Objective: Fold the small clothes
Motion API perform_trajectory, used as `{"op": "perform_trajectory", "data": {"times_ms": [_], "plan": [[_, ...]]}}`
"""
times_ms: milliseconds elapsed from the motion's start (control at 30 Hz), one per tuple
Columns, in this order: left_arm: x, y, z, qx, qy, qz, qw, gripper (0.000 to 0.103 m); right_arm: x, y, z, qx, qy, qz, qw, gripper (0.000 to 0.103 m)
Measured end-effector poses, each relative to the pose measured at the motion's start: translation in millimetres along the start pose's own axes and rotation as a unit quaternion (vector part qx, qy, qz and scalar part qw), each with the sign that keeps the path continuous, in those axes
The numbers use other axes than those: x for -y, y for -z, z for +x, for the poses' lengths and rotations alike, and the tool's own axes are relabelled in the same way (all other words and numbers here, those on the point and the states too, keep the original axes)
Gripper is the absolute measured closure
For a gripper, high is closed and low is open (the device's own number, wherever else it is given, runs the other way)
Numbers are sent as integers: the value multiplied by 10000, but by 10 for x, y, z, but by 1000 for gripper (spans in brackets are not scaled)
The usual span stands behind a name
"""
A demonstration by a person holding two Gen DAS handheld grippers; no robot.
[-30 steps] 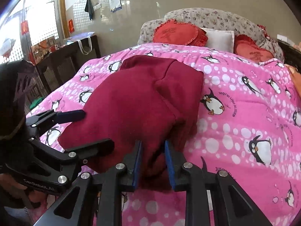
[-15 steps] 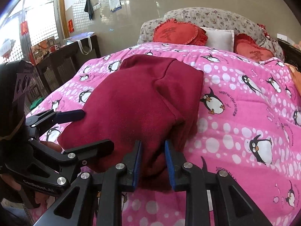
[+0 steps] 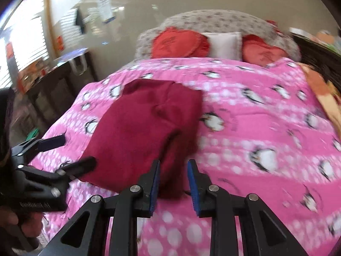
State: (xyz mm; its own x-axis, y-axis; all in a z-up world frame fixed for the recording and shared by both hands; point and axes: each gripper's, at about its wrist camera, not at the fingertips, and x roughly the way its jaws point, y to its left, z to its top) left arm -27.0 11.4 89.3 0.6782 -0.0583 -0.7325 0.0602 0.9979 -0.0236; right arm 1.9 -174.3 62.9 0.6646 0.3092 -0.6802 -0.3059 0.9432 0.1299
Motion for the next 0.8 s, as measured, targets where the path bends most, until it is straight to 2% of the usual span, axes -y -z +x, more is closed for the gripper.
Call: {"op": "perform_trajectory", "data": {"times_ms": [100, 233, 367, 500, 667, 800], "plan": [[16, -31, -67, -211, -108, -93, 9997, 1, 101, 92, -142, -334, 187, 197, 9991, 77], [35, -24, -54, -531, -75, -233, 9983, 1, 166, 255, -251, -694, 174, 351, 9968, 76], [76, 21, 11, -757, -151, -225, 9968, 1, 235, 390, -312, -772, -60, 665, 9948, 75], [75, 45, 36, -862, -181, -246, 9958, 1, 206, 410, -308, -811, -19, 637, 9947, 75], [60, 42, 29, -855, -187, -258, 9958, 1, 91, 288, -462, -445, -218, 468, 9977, 75], [65, 44, 29, -849, -168, -244, 9959, 1, -44, 210, -598, -86, -208, 153, 9996, 75]]}}
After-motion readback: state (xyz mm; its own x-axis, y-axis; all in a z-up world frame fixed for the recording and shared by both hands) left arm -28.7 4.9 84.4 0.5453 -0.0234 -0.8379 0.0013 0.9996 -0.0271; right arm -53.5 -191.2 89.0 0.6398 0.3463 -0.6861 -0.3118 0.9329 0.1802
